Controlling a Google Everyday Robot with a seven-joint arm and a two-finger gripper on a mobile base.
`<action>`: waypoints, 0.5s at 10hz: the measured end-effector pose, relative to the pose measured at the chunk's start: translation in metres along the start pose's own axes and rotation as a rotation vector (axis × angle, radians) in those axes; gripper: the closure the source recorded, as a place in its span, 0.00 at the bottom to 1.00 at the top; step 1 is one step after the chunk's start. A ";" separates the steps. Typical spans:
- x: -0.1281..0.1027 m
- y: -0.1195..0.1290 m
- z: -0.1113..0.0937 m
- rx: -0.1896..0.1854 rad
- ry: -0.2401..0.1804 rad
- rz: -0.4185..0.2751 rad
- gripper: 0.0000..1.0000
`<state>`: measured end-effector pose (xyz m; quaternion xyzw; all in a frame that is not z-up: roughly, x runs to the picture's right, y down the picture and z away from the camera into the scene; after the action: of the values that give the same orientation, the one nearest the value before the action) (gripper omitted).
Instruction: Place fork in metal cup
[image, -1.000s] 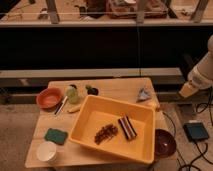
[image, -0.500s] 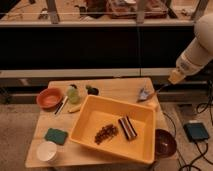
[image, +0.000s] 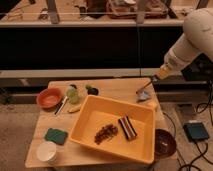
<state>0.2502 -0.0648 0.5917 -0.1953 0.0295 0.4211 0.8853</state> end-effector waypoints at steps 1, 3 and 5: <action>0.000 0.000 0.000 0.000 0.000 -0.001 1.00; 0.001 -0.001 0.000 0.001 0.000 0.000 1.00; 0.000 0.001 0.000 0.003 -0.008 -0.003 1.00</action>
<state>0.2494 -0.0648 0.5911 -0.1922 0.0265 0.4204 0.8864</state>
